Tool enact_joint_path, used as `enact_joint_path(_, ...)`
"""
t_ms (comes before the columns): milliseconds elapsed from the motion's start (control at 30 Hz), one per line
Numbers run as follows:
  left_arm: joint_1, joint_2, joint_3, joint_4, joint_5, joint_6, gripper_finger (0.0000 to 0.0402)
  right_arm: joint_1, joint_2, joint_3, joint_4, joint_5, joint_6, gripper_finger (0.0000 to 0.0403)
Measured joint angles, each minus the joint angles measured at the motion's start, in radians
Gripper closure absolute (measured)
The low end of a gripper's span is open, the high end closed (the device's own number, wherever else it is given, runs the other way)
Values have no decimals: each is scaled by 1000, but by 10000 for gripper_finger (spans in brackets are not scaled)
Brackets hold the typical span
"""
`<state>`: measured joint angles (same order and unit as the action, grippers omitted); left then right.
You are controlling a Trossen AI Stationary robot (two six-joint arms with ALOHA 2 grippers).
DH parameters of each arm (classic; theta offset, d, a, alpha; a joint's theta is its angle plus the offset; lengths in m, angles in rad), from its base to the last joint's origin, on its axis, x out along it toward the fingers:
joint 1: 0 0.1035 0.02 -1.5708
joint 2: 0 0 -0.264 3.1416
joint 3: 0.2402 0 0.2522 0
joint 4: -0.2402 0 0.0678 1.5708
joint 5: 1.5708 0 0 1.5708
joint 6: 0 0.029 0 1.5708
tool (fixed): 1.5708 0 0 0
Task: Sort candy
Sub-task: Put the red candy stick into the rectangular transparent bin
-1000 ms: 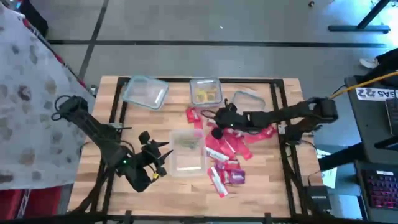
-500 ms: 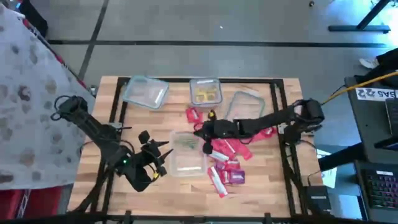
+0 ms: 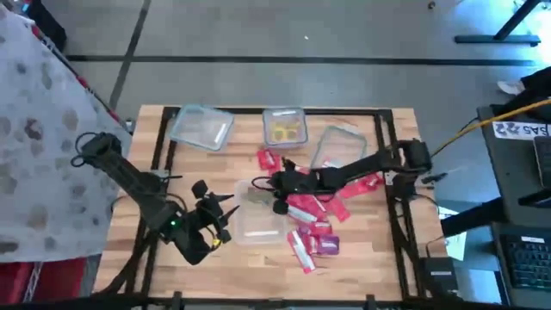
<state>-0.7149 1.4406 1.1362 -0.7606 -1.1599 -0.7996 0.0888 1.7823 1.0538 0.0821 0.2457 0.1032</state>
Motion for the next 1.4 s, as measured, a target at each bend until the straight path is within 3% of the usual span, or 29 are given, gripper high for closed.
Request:
enact_joint_path(267, 117, 0, 0, -77, 21, -3, 259, 83, -261, 72, -416, 246, -33, 270)
enact_joint_path(400, 207, 0, 0, -98, 38, 30, 259, 124, -343, 72, -536, 295, 0, 276)
enact_joint_path(533, 342, 0, 0, -87, 195, 137, 259, 129, -355, 71, -591, 291, 27, 276)
enact_joint_path(700, 534, 0, -30, 1, 390, 320, 259, 103, -343, -5, -511, 313, 20, 276)
enact_joint_path(867, 743, 9, -121, 273, 718, 617, 259, 42, -344, -98, -342, 323, -14, 276)
enact_joint_path(933, 817, 21, -178, 358, 779, 684, 259, 24, -344, -120, -278, 319, -46, 276)
enact_joint_path(1133, 1008, 55, -306, 525, 801, 719, 259, 1, -345, -132, -213, 257, -51, 276)
enact_joint_path(1300, 1138, 107, -389, 864, 1058, 710, 259, 3, -345, -132, -212, 196, -1, 276)
enact_joint_path(1400, 1184, 171, -389, 927, 1124, 700, 259, 3, -345, -132, -209, 159, 31, 276)
